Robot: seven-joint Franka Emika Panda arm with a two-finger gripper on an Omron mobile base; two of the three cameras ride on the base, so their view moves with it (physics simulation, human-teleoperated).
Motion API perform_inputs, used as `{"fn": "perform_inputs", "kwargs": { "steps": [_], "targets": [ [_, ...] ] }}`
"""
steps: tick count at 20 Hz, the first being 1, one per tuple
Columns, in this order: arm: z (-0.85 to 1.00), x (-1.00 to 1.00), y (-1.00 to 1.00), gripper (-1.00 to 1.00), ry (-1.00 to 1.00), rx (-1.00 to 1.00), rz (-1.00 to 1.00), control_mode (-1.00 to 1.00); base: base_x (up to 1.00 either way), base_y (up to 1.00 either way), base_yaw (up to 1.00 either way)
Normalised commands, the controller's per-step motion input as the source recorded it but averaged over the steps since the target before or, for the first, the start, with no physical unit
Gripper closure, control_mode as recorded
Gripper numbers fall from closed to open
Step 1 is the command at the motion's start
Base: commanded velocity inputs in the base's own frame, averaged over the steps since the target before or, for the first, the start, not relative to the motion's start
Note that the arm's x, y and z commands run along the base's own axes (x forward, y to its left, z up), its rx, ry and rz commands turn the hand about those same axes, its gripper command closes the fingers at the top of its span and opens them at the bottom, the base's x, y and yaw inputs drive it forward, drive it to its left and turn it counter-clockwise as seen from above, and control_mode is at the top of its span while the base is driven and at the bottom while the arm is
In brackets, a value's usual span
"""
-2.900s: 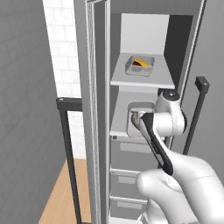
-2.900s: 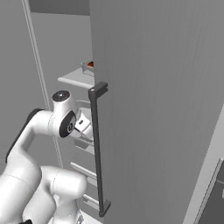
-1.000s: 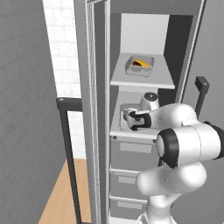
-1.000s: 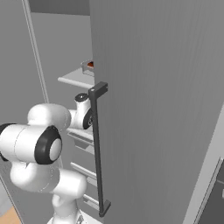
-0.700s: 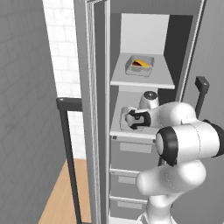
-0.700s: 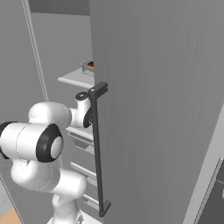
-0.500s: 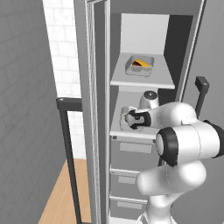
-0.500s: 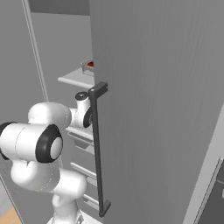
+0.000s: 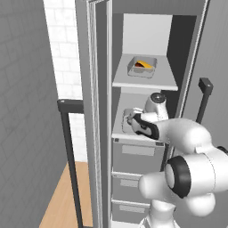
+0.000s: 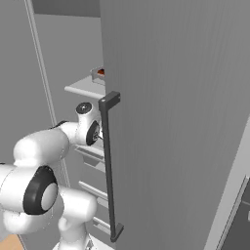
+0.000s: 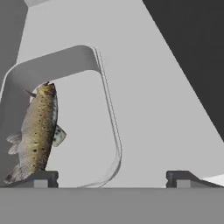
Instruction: Take the meat container that has the fish and place it on the second highest rack of the freezer. Then take the vegetable container that has the bell pepper and corn and place it on the highest rack of the freezer.
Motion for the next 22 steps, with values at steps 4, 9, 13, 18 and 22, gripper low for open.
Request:
{"fn": "perform_inputs", "kwargs": {
  "steps": [4, 9, 13, 18, 22],
  "targets": [
    [0.4, -0.7, 0.03, -1.0, 0.1, 0.0, -0.05, -1.0, 0.0, 0.0, 0.0],
    [0.35, -0.88, 0.0, -1.0, 0.15, 0.0, -0.04, -1.0, 0.0, 0.0, 0.0],
    [0.25, -0.98, 0.12, -1.0, 0.06, 0.0, 0.0, -1.0, 0.0, 0.0, 0.0],
    [0.22, -1.0, 0.0, -1.0, 0.0, 0.01, 0.0, -1.0, 0.0, 0.0, 0.0],
    [0.35, -0.92, 0.0, -1.0, 0.0, 0.01, 0.0, -1.0, 0.0, 0.0, 0.0]
  ]
}}
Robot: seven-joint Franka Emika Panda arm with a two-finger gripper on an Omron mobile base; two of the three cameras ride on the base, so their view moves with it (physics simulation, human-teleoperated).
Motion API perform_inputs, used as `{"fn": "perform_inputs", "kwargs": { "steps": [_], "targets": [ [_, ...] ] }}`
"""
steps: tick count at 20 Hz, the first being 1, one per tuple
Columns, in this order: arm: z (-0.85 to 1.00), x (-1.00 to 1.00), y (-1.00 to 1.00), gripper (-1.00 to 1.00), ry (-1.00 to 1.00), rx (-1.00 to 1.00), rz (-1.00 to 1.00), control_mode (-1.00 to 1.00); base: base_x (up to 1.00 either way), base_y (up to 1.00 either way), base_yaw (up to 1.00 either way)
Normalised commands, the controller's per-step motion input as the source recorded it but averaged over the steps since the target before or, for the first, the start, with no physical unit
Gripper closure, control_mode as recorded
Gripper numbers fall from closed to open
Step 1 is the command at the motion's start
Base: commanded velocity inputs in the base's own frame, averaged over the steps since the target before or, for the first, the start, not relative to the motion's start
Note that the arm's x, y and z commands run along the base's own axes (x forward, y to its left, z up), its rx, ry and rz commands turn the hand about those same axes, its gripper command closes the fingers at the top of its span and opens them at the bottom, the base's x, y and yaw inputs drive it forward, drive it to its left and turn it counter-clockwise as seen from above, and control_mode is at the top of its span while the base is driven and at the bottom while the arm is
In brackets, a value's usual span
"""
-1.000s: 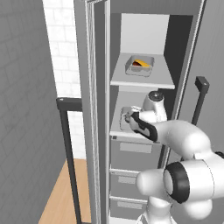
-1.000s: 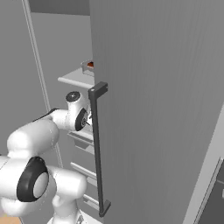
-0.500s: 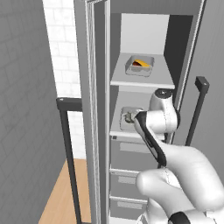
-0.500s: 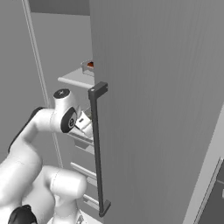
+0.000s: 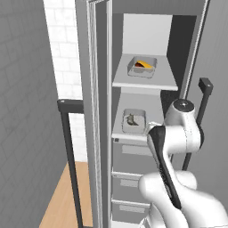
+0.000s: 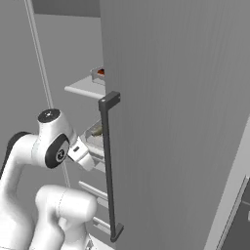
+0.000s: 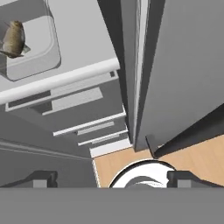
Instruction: Take the meat container that has the fish and place it on the second highest rack of the freezer. Then take the vegetable container that has the bell pepper and corn and place it on the highest rack of the freezer.
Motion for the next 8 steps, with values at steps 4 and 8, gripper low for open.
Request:
{"fn": "perform_inputs", "kwargs": {
  "steps": [4, 8],
  "targets": [
    [0.71, -0.57, 0.0, -1.0, 0.0, 0.01, 0.0, -1.0, 0.0, 0.0, 0.0],
    [0.86, -0.48, 0.0, -1.0, 0.0, 0.01, 0.0, -1.0, 0.0, 0.0, 0.0]
  ]
}}
